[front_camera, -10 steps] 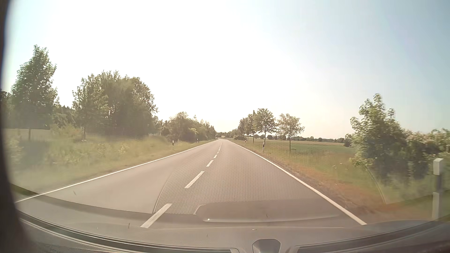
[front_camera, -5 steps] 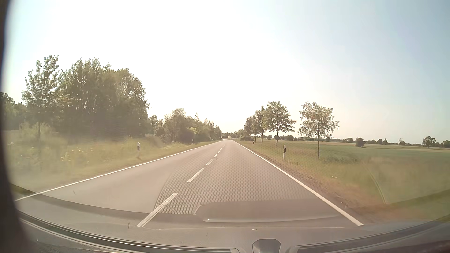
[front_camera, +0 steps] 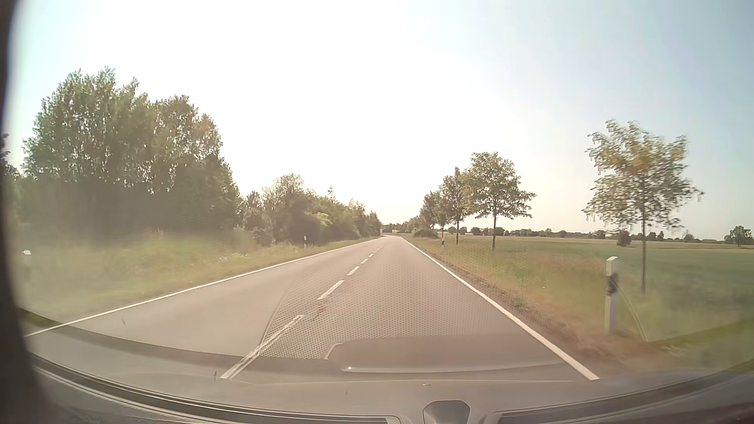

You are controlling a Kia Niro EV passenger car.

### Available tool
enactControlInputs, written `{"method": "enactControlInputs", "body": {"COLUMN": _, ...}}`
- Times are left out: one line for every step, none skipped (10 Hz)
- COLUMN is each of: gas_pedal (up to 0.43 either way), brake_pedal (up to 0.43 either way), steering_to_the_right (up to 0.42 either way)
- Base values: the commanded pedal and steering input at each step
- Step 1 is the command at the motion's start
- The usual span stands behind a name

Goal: Follow the waypoints while adhering to traffic rules and regulations

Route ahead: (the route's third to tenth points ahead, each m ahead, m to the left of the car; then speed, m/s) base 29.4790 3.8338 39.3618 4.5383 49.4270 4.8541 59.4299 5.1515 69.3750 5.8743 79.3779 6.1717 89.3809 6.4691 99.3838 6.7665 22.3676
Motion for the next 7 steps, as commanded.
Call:
{"method": "enactControlInputs", "body": {"gas_pedal": 0.248, "brake_pedal": 0.006, "steering_to_the_right": -0.006}}
{"method": "enactControlInputs", "body": {"gas_pedal": 0.248, "brake_pedal": 0.006, "steering_to_the_right": -0.004}}
{"method": "enactControlInputs", "body": {"gas_pedal": 0.248, "brake_pedal": 0.006, "steering_to_the_right": -0.003}}
{"method": "enactControlInputs", "body": {"gas_pedal": 0.248, "brake_pedal": 0.006, "steering_to_the_right": -0.003}}
{"method": "enactControlInputs", "body": {"gas_pedal": 0.248, "brake_pedal": 0.006, "steering_to_the_right": -0.003}}
{"method": "enactControlInputs", "body": {"gas_pedal": 0.248, "brake_pedal": 0.006, "steering_to_the_right": 0.0}}
{"method": "enactControlInputs", "body": {"gas_pedal": 0.248, "brake_pedal": 0.006, "steering_to_the_right": 0.001}}
